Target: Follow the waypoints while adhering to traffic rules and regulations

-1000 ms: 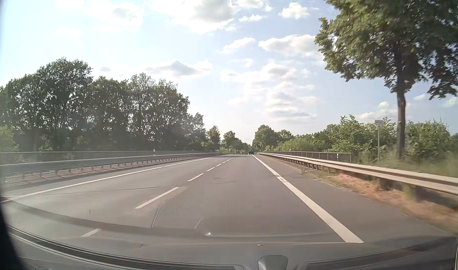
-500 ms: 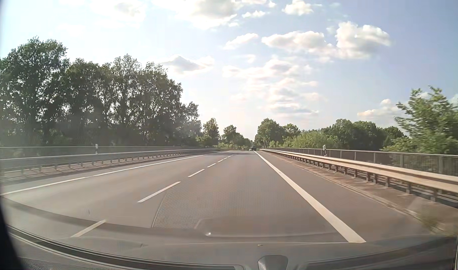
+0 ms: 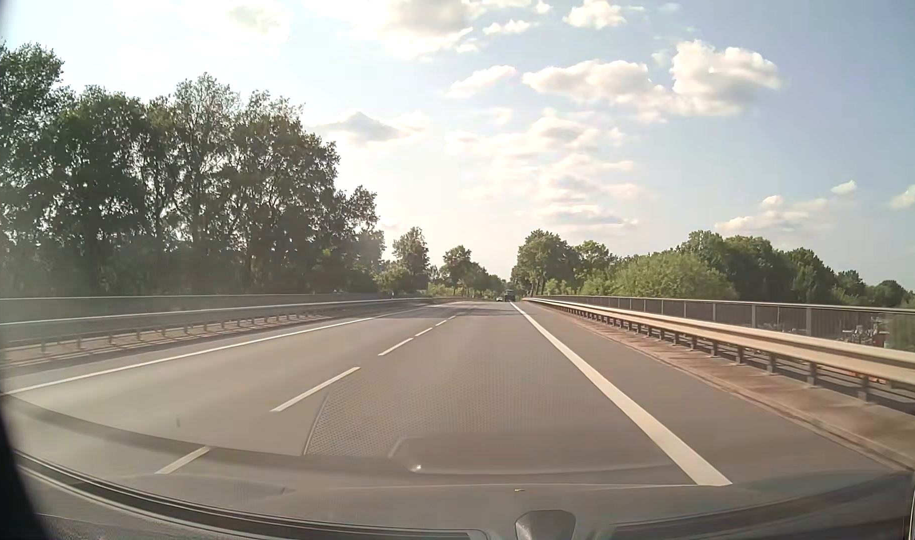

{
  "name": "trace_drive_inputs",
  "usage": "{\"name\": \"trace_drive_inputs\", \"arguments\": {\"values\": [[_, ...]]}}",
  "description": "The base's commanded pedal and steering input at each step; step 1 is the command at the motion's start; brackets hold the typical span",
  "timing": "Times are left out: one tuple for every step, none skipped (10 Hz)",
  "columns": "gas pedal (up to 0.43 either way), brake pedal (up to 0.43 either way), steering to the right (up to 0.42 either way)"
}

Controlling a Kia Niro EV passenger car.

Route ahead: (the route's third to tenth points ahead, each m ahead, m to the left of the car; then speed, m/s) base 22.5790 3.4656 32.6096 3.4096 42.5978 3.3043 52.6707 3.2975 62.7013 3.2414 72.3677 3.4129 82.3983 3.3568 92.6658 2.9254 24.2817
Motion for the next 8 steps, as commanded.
{"name": "trace_drive_inputs", "arguments": {"values": [[0.189, 0.006, 0.004], [0.189, 0.006, 0.002], [0.189, 0.006, 0.002], [0.189, 0.006, 0.002], [0.189, 0.006, 0.003], [0.189, 0.006, 0.002], [0.177, 0.006, 0.003], [0.169, 0.006, 0.004]]}}
